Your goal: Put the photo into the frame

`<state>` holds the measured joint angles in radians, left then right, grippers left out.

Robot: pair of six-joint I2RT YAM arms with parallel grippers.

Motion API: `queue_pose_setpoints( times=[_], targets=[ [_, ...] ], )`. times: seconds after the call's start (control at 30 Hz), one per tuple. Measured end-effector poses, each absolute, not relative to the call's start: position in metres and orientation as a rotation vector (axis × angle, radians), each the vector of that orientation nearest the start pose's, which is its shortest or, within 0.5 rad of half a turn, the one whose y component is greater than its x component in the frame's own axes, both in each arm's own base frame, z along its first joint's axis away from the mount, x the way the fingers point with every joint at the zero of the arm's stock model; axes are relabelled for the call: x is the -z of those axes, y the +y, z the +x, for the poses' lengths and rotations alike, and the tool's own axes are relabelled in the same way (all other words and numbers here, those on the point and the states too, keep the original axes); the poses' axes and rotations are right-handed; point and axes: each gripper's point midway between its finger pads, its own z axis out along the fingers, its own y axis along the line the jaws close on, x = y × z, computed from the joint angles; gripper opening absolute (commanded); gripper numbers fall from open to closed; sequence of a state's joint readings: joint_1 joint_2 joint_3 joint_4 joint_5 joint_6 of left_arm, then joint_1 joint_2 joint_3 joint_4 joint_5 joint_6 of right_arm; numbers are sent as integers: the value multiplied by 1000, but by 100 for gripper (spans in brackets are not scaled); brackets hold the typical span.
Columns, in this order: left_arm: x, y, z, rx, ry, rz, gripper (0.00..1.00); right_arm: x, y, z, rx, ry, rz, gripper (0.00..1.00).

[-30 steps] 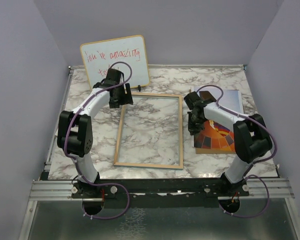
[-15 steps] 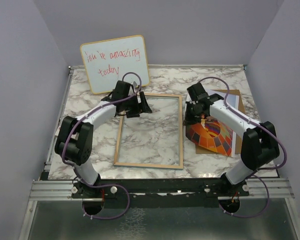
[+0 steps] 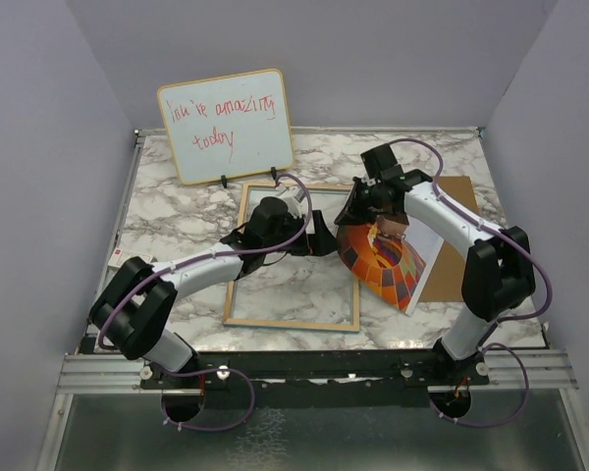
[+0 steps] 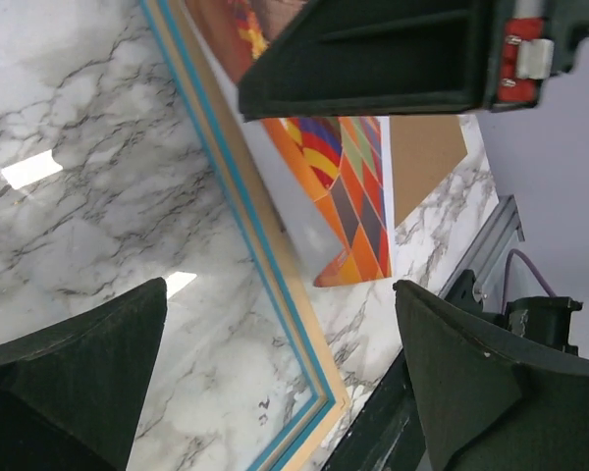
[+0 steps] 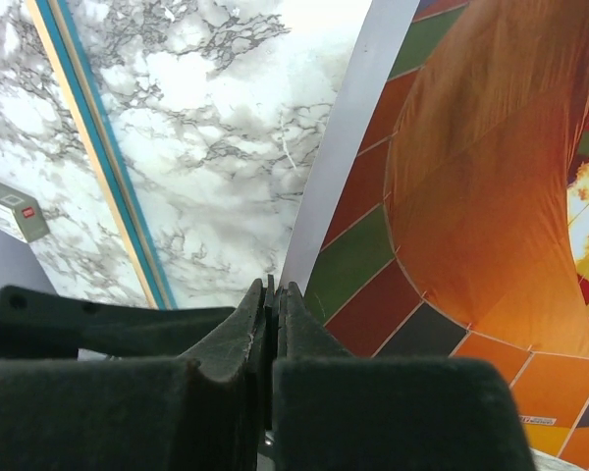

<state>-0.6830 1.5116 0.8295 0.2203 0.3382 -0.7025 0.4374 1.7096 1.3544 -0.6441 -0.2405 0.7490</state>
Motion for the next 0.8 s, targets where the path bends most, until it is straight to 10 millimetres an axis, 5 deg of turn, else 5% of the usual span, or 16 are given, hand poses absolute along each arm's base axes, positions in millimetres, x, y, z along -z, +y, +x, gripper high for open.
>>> queue_pose_setpoints(
  times=[0.2, 0.4, 0.53, 0.8],
  targets=[
    [-153, -348, 274, 1170, 2125, 232, 98, -130, 242, 345, -745, 2695, 348, 0],
    [-149, -357, 288, 1127, 2129, 155, 59, -131, 245, 343, -775, 2701, 351, 1],
    [-140, -364, 302, 1070, 2166, 95, 45, -132, 246, 342, -784, 2702, 348, 0],
    [-129, -361, 300, 982, 2219, 78, 9, -129, 245, 342, -771, 2715, 352, 2]
  ],
)
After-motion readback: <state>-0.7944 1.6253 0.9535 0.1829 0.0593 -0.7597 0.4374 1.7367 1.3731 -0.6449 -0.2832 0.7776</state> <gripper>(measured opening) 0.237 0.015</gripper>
